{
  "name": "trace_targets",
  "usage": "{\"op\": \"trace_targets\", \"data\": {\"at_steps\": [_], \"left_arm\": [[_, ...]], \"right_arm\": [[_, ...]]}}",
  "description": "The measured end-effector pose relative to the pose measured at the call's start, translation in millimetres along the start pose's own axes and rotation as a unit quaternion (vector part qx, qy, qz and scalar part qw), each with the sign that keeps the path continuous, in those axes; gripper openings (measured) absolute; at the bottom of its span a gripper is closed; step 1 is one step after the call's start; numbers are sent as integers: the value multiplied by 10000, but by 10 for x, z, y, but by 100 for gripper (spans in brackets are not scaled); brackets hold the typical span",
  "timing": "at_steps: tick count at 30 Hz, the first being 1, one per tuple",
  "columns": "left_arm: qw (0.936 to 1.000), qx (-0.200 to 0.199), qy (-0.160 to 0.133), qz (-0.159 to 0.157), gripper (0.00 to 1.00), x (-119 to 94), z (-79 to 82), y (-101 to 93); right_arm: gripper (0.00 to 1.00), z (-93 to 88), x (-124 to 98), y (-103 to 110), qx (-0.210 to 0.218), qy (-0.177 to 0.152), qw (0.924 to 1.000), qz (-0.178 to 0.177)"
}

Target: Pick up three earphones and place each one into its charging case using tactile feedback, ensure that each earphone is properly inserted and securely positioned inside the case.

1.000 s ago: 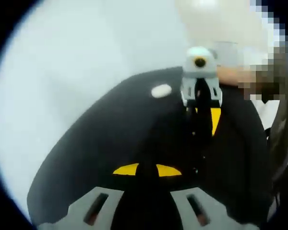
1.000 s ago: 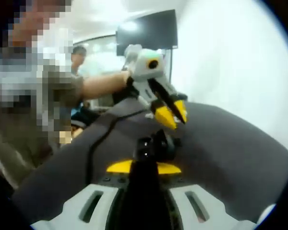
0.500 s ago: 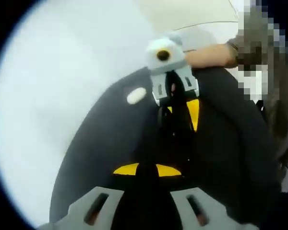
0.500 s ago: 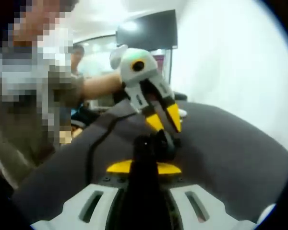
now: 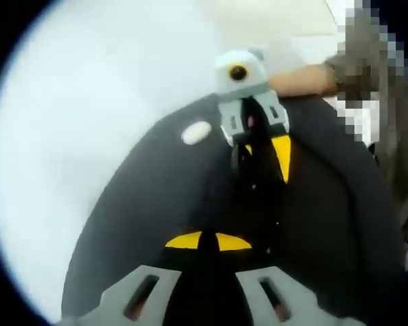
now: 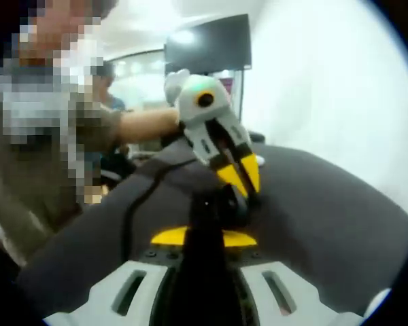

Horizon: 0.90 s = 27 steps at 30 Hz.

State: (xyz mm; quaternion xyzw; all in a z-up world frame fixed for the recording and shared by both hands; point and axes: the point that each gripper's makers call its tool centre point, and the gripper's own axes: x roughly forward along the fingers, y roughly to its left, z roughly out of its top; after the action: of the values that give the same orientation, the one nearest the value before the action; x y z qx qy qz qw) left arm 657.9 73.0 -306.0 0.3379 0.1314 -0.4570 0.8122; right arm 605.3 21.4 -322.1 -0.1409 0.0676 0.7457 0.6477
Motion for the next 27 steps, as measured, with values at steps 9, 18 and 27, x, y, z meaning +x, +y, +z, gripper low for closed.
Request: {"op": "trace_targets", "data": {"at_steps": [9,18,27], "left_arm": [[9818,-1291,-1289,531,4,-387,175,129],[9688,-1601,-1713,799,4,-572,273,123],[9530,-1907,-2291,536,4,-621,490,194]], "right_arm": [[19,-5,-10,0,-38,-6,10000,-68],[19,-5,-16,-8,-42,-9,9999,-120],[19,0,-11,0,-55,-11,9999,-139]]}}
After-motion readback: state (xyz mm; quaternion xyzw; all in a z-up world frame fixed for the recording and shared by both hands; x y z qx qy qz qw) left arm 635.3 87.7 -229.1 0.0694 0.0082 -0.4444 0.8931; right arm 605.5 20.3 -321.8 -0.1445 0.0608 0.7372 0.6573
